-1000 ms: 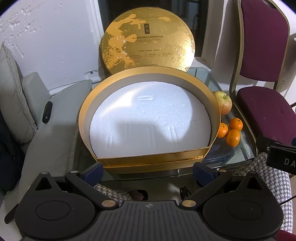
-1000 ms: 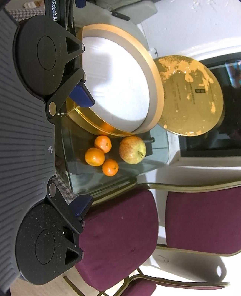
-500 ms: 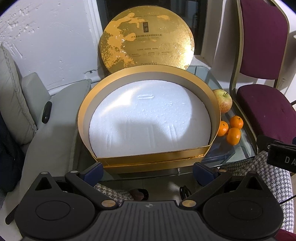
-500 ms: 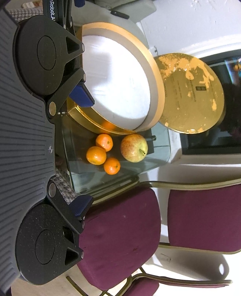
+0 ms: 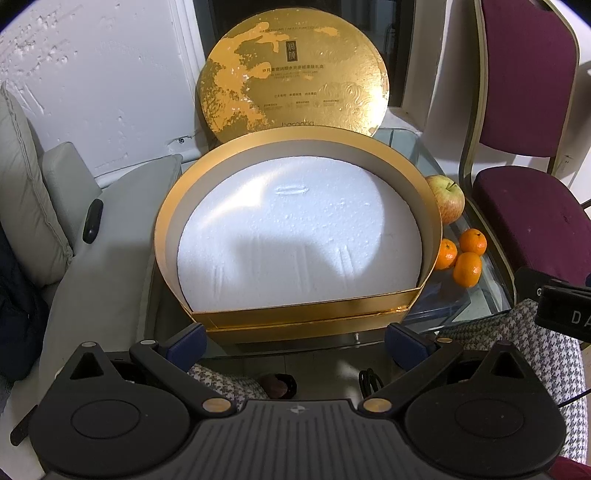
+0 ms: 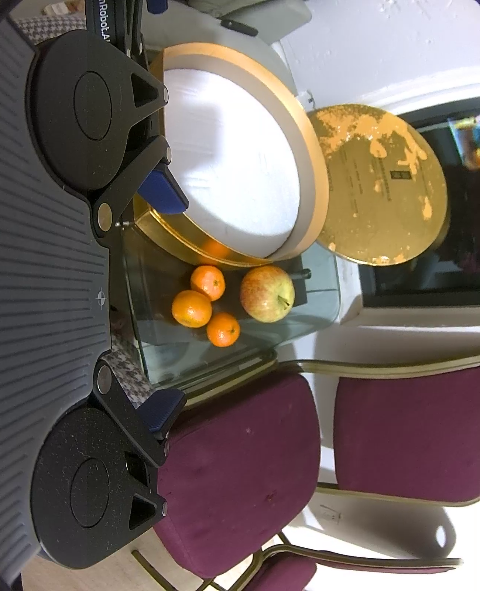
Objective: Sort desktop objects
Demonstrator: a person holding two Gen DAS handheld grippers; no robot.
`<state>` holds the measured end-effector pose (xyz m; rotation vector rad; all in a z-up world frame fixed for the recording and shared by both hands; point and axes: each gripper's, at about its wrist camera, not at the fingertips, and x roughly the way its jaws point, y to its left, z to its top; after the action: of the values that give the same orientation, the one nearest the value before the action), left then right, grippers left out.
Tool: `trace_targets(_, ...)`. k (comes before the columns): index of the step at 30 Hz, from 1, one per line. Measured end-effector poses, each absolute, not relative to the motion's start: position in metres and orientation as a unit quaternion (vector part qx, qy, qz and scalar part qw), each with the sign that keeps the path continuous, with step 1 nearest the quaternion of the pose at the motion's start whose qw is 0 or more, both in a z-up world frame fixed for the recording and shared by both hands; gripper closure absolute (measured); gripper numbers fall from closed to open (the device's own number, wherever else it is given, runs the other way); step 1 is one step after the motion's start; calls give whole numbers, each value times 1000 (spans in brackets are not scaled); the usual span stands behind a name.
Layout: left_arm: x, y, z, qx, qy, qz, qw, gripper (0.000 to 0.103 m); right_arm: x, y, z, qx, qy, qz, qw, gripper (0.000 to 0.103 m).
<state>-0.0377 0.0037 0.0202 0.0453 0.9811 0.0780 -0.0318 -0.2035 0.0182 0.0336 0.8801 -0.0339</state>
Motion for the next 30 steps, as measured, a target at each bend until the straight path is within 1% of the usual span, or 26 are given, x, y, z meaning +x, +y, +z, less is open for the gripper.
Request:
trace_targets(5,-38,4,19,22,472,36,881,1,-30,-203,18,13,430,-18,903,0)
trace_targets(9,-37,3,18,23,473,35,880,1,-30,-204,16,26,416,-9,909,0)
trace_targets(30,-27,-7,12,48,484,24,873,1,-19,-206,7,33,424,2,905,0)
